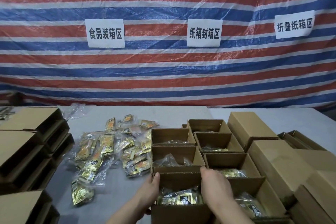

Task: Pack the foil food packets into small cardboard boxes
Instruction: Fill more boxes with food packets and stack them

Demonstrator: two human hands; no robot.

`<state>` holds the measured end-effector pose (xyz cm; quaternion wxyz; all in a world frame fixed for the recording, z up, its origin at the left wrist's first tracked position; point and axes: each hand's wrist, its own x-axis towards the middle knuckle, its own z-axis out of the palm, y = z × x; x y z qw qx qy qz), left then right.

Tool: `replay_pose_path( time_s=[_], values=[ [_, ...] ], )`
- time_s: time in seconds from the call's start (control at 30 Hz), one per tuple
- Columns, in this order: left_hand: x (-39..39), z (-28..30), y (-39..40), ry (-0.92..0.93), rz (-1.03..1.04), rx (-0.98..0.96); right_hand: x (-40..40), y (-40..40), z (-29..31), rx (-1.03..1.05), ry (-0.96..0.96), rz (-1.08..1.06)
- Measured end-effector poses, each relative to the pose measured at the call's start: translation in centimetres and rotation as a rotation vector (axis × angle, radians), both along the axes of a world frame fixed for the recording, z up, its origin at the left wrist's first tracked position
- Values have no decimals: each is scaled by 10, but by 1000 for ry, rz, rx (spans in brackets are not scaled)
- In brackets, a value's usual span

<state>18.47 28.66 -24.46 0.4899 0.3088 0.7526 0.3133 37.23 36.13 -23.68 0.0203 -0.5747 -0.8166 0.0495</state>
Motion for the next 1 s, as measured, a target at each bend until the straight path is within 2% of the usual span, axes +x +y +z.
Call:
replay_pose_path(
  time_s=[0.17,0.43,0.67,0.87,1.0],
  values=[
    [1,-6,1,-5,29,120,-2,0,-1,67,65,3],
    [-1,-10,2,19,47,70,-7,2,-9,56,74,-18],
    [-8,-2,-8,-13,35,88,-15,7,4,50,-19,22],
    [-60,6,-40,105,17,186,-18,-4,15,124,-1,-21],
    [-120,11,-77,112,90,260,-45,-27,22,216,144,3]
  ],
)
